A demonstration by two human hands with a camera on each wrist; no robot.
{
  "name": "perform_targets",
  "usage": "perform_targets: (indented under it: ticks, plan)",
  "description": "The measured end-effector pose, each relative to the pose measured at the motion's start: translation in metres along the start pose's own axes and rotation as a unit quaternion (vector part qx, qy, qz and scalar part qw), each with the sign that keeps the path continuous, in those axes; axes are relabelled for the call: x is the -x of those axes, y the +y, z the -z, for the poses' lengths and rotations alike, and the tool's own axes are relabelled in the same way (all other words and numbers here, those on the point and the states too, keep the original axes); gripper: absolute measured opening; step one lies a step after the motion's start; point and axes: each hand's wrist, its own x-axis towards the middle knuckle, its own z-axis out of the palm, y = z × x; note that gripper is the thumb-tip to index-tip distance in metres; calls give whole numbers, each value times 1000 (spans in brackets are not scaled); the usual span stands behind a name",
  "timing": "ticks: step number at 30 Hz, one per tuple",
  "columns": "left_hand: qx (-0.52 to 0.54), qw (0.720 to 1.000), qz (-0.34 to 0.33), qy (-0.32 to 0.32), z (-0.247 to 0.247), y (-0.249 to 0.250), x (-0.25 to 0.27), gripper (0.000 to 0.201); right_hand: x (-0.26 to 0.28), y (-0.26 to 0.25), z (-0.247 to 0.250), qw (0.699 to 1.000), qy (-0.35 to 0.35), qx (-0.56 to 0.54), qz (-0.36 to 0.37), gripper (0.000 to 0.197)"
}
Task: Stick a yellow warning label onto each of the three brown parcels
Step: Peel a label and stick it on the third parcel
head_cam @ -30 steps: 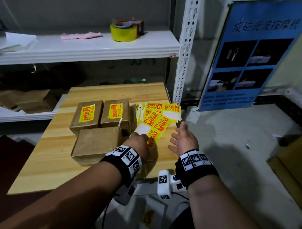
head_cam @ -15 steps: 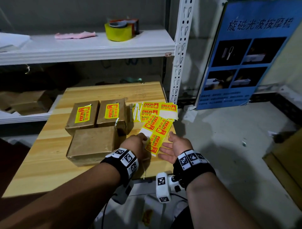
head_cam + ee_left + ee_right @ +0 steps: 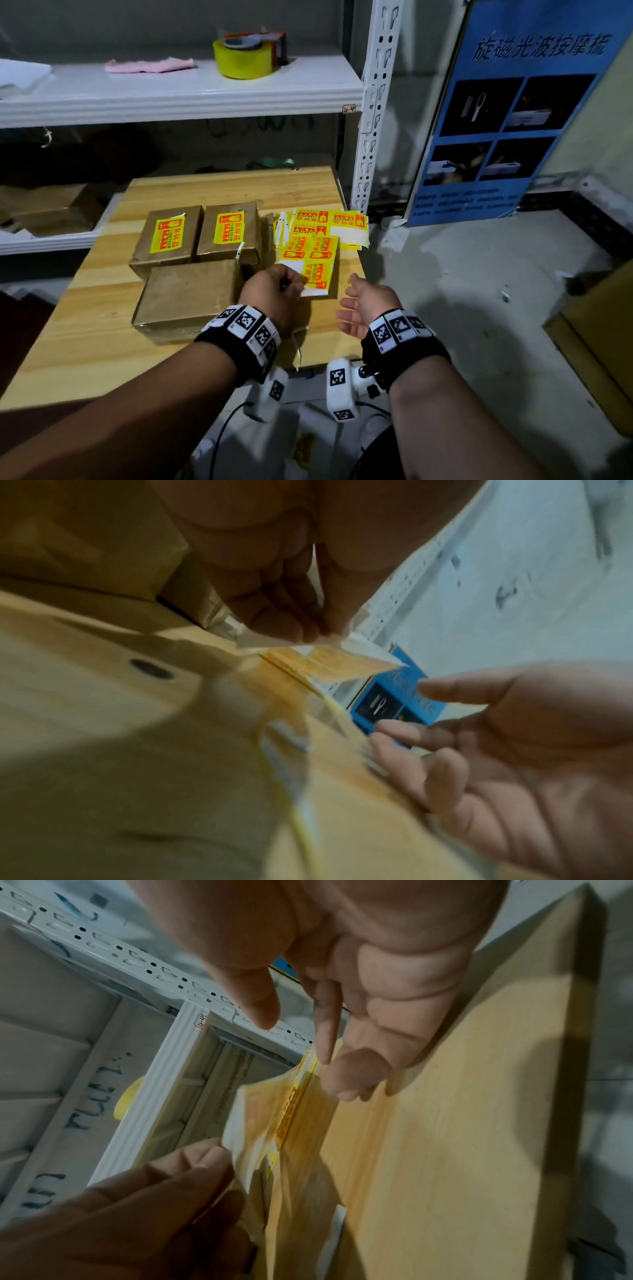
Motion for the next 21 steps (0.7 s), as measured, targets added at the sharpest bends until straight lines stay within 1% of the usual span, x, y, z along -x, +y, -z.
perform_targets:
  ticks: [2, 5, 10, 11, 13, 14, 16, 17, 19, 21]
  plan:
    - [55, 998, -16, 12, 0, -2, 5, 19, 1, 2, -3, 999, -35, -6, 12, 47]
    - [75, 995, -58, 14, 0, 2, 17, 19, 4, 4, -6, 995, -71, -45, 55, 33]
    - [31, 995, -99, 5, 2, 5, 28, 22, 10, 3, -8, 988, -109, -67, 87, 22]
    - [6, 994, -111, 10, 3, 5, 28, 19, 11, 3, -8, 987, -114, -67, 93, 21]
    - [-48, 989, -136, 23, 6, 5, 29, 6, 14, 3, -8, 985, -122, -67, 104, 22]
    - [-65, 987, -147, 29, 7, 4, 29, 4, 14, 3, -9, 983, -128, -69, 109, 23]
    - [-82, 981, -168, 51, 9, 3, 29, 9, 15, 4, -10, 981, -136, -69, 119, 25]
    - [-87, 980, -170, 61, 10, 3, 28, 11, 16, 4, -11, 980, -136, -69, 125, 22]
    - [-86, 982, -154, 61, 12, 6, 28, 12, 15, 5, -11, 979, -131, -69, 137, 15]
    - [-80, 984, -148, 56, 13, 9, 27, 11, 15, 5, -11, 979, -128, -69, 145, 14]
